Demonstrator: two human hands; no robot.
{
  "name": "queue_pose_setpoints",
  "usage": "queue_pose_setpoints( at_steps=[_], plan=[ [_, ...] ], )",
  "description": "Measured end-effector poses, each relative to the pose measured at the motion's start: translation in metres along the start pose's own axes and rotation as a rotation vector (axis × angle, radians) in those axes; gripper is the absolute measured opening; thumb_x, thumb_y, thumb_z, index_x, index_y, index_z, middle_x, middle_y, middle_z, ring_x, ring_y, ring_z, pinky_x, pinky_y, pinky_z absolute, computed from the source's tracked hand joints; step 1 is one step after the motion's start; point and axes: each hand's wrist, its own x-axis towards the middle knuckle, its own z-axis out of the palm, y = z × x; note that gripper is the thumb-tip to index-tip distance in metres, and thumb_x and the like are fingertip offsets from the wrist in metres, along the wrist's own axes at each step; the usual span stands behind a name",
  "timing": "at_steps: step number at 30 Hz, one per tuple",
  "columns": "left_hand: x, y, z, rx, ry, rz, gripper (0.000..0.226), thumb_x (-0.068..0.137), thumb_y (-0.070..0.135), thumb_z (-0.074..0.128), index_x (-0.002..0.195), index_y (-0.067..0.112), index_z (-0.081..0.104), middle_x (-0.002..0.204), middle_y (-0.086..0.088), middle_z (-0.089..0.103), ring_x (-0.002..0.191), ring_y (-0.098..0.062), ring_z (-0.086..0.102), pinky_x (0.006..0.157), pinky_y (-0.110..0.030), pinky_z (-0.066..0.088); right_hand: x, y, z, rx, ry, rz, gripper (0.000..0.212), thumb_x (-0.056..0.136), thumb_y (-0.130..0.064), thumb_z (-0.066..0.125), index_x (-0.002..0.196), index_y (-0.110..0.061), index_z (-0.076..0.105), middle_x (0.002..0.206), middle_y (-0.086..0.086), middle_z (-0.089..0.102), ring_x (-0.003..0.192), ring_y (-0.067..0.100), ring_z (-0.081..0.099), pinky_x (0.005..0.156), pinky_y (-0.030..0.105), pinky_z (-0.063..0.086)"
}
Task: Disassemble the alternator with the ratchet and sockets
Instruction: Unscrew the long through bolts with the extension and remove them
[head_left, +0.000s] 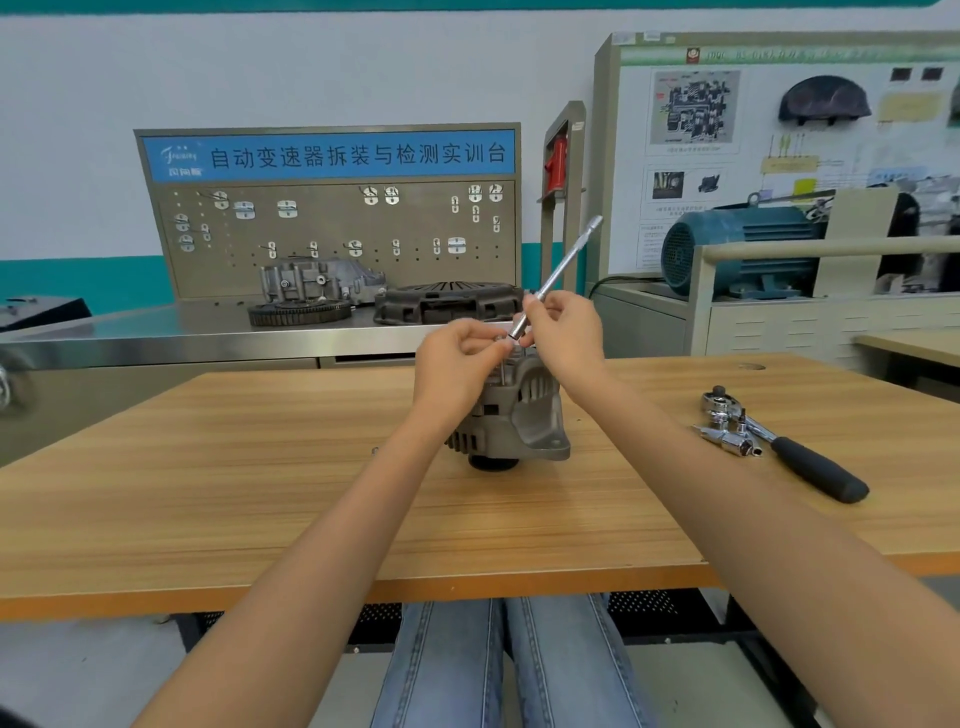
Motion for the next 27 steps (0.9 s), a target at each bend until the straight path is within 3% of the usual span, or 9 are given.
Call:
queue_pose_setpoints(
  at_steps=[3,7,11,16,20,24,27],
  plan=[
    [0.008,0.01,-0.007,-0.024,0.012,-0.012,0.008,0.084,0.015,0.072,0.09,0.018,0.067,0.081,-0.002,0.073,0.075,-0.008,0.068,0.07,-0.019,0.054,-0.004,0.004,0.003,-0.064,0.034,-0.062,0.017,0.099,-0.026,0.046,0.084,-0.021,0.051,0.074,-0.007,0.06,0.072,0.013,0.061,0.065,0.026,0.048],
    [0.023,0.013,-0.031,-0.184,0.143,-0.114,0.006,0.088,0.011,0.067,0.091,0.016,0.065,0.082,-0.002,0.072,0.069,-0.008,0.067,0.053,-0.018,0.052,-0.004,0.006,0.003,-0.065,0.059,-0.062,0.015,0.099,-0.024,0.044,0.088,-0.017,0.05,0.072,-0.009,0.055,0.067,0.008,0.055,0.058,0.021,0.041],
    [0.035,-0.017,-0.071,-0.049,0.148,-0.225,0.009,0.092,0.011,0.063,0.099,0.012,0.067,0.081,-0.003,0.066,0.066,-0.013,0.063,0.054,-0.02,0.054,-0.004,0.009,0.004,-0.048,0.09,-0.061,0.018,0.098,-0.026,0.046,0.085,-0.015,0.051,0.071,-0.006,0.055,0.065,0.009,0.052,0.059,0.024,0.041],
    [0.025,-0.081,-0.111,0.111,0.121,-0.486,0.013,0.091,0.006,0.063,0.104,0.002,0.064,0.076,-0.006,0.06,0.063,-0.016,0.058,0.051,-0.022,0.052,-0.008,0.009,0.008,-0.07,0.133,-0.098,0.017,0.097,-0.026,0.048,0.084,-0.015,0.053,0.072,-0.002,0.058,0.068,0.014,0.054,0.066,0.032,0.046],
    [0.017,-0.124,-0.115,0.394,0.052,-0.541,0.018,0.09,0.009,0.065,0.103,-0.003,0.068,0.081,-0.014,0.063,0.072,-0.025,0.059,0.061,-0.032,0.051,-0.008,0.01,0.008,-0.082,0.13,-0.126,0.019,0.096,-0.026,0.05,0.078,-0.02,0.051,0.067,-0.007,0.054,0.063,0.009,0.051,0.062,0.029,0.044],
    [0.018,-0.138,-0.109,0.539,-0.003,-0.55,0.019,0.09,0.014,0.066,0.103,0.001,0.071,0.097,-0.018,0.07,0.096,-0.034,0.064,0.081,-0.036,0.051,-0.01,0.009,0.007,-0.09,0.107,-0.149,0.025,0.096,-0.026,0.051,0.072,-0.029,0.046,0.064,-0.012,0.052,0.059,0.003,0.049,0.055,0.021,0.039],
    [0.022,-0.142,-0.104,0.585,-0.029,-0.55,0.021,0.09,0.014,0.065,0.104,0.0,0.072,0.101,-0.017,0.07,0.101,-0.032,0.063,0.085,-0.035,0.05,-0.011,0.009,0.006,-0.092,0.111,-0.168,0.027,0.096,-0.026,0.051,0.071,-0.033,0.044,0.064,-0.013,0.051,0.058,0.001,0.049,0.054,0.018,0.038]
  ],
)
